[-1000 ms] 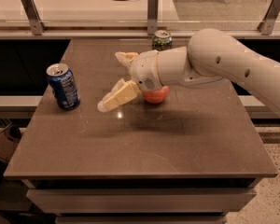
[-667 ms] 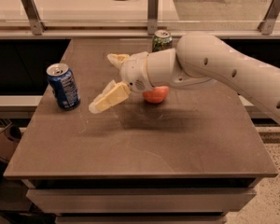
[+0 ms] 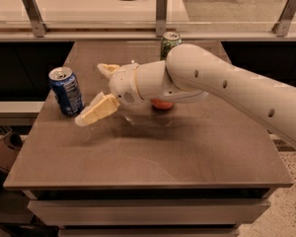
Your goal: Pick pepsi can
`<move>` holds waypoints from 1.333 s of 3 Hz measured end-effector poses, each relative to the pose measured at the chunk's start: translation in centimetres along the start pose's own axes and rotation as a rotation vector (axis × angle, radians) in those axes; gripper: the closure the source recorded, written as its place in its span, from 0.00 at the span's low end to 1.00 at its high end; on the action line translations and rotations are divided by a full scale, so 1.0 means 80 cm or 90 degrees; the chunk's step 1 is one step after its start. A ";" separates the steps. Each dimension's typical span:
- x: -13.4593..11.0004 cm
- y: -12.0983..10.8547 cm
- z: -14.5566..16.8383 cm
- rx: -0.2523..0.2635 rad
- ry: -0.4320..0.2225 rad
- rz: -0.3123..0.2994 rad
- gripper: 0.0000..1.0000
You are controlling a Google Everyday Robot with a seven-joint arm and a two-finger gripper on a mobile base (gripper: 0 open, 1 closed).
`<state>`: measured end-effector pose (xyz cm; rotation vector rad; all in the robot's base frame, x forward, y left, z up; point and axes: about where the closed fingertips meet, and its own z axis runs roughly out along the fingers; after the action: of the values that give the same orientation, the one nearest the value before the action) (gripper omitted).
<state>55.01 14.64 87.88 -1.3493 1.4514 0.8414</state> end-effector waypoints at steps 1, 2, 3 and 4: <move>-0.015 0.011 0.024 0.007 0.001 -0.003 0.00; -0.031 0.017 0.042 0.014 0.002 -0.008 0.00; -0.034 0.014 0.055 0.015 -0.013 -0.003 0.00; -0.023 0.005 0.065 0.019 -0.049 0.012 0.17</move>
Offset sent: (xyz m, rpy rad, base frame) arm -0.0083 0.0606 0.0182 -0.0070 -0.0299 -0.0333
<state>55.50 20.13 87.93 -1.2697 1.4144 0.8712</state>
